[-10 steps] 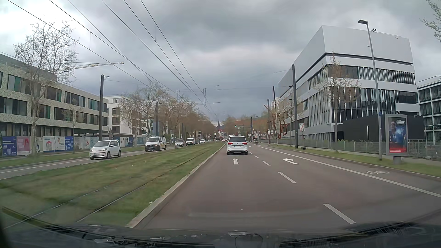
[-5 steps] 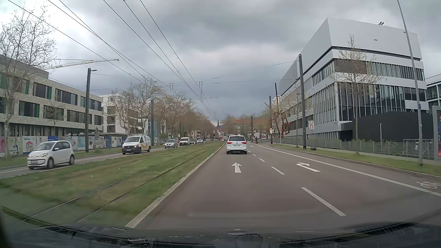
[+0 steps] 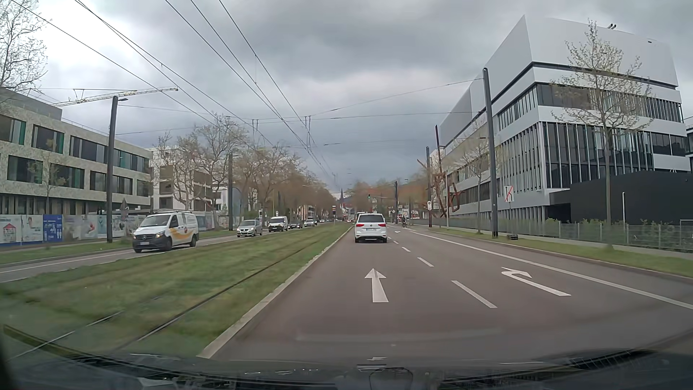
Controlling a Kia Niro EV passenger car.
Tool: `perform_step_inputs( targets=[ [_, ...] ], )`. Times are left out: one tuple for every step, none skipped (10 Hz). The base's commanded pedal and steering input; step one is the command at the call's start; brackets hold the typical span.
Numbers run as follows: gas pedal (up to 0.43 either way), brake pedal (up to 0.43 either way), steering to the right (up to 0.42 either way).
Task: Follow the waypoints while adhering to traffic rules and regulations
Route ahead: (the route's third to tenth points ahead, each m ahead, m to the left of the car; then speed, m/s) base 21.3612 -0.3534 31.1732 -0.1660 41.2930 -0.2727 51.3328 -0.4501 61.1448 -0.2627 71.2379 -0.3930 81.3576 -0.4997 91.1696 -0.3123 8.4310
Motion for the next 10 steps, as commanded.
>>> perform_step_inputs(
  targets=[
    [0.177,0.0,0.003],
    [0.177,0.0,0.003],
    [0.177,0.0,0.003],
    [0.177,0.0,0.003],
    [0.177,0.0,0.003],
    [0.169,0.0,0.003],
    [0.157,0.0,0.003],
    [0.138,0.0,0.003],
    [0.13,0.0,0.003],
    [0.13,0.0,0.003]
  ],
)
